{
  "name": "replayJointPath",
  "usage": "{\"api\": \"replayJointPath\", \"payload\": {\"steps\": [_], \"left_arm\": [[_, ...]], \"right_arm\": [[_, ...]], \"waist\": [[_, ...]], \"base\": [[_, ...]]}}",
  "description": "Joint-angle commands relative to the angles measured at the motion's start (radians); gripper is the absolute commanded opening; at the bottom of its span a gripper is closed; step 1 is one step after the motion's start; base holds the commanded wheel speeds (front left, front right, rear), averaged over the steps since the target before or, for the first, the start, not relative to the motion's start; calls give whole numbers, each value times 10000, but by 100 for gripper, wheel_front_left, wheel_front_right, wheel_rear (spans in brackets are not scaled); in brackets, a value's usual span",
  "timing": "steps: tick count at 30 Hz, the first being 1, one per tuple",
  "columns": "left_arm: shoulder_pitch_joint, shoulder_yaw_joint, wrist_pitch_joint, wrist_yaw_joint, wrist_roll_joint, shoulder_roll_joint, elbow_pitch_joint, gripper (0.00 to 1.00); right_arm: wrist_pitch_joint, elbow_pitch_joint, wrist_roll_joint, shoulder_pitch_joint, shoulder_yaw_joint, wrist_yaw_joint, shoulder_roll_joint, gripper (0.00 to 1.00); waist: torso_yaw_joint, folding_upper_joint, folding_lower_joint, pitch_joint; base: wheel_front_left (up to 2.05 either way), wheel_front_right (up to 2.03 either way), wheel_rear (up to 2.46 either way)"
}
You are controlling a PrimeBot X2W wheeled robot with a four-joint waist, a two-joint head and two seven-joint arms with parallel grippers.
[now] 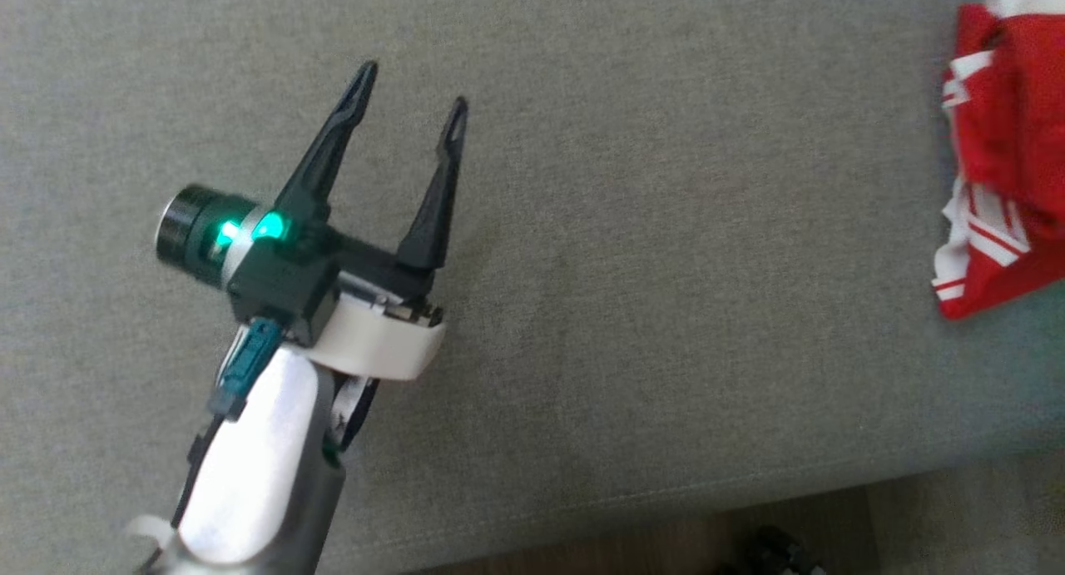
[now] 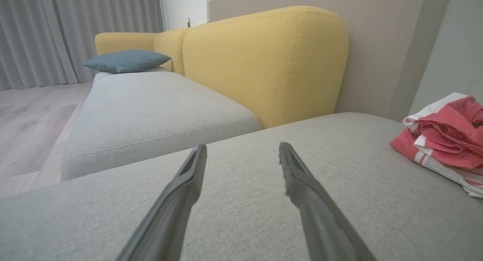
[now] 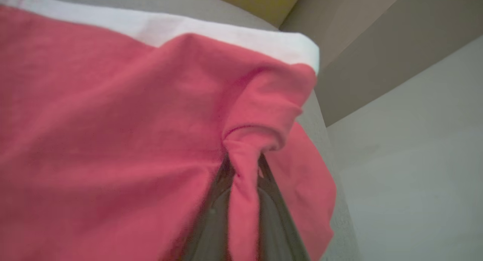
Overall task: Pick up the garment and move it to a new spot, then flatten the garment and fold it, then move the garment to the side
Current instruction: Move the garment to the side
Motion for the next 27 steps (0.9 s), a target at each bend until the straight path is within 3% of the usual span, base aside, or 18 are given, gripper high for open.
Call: {"api": "replayJointPath", "payload": {"steps": [1, 2, 3, 5, 6, 7, 14, 18, 24, 27], "left_arm": [[-332, 207, -51, -46, 82, 62, -358, 100], [-435, 145, -51, -72, 85, 46, -352, 100], [-528, 91, -51, -85, 85, 28, -341, 100], [-686, 7, -51, -97, 67, -6, -305, 100], [-739, -17, -51, -94, 44, -21, -294, 100], [-774, -29, -51, -82, 13, -37, -286, 100], [-651, 27, -51, 37, -149, -74, -187, 100], [-439, 153, -51, 134, -182, -21, -136, 100], [195, 493, -51, 365, -338, 57, -13, 100], [662, 740, -51, 555, -431, 74, 102, 100]], "right_arm": [[77, -215, -146, -92, -99, -7, -525, 0], [86, -200, -246, -130, -165, -7, -556, 0], [85, -188, -368, -170, -273, -7, -550, 7], [138, -177, -682, -205, -536, -7, -450, 39], [118, -209, -855, -207, -640, -7, -378, 63], [101, -242, -1008, -192, -723, -7, -286, 99], [-741, -779, -1997, 156, -1608, -7, 467, 100], [-1569, -1351, -1870, 433, -1802, -7, 1052, 100], [-2630, -2940, -1202, 1446, -1392, -7, 2819, 100], [-2998, -3714, -979, 2237, -652, -7, 3821, 100]], "waist": [[75, 0, -1, 244], [114, 0, -1, 323], [154, 0, -1, 390], [228, 0, -1, 479], [255, 0, -1, 497], [281, 0, -1, 505], [472, 0, -1, 227], [530, 0, -1, -73], [679, 0, -1, -860], [883, 0, -1, -1447]], "base": [[0, 0, 0], [0, 0, 0], [0, 0, 0], [0, 0, 0], [0, 0, 0], [0, 0, 0], [0, 0, 0], [0, 0, 0], [0, 0, 0], [0, 0, 0]]}}
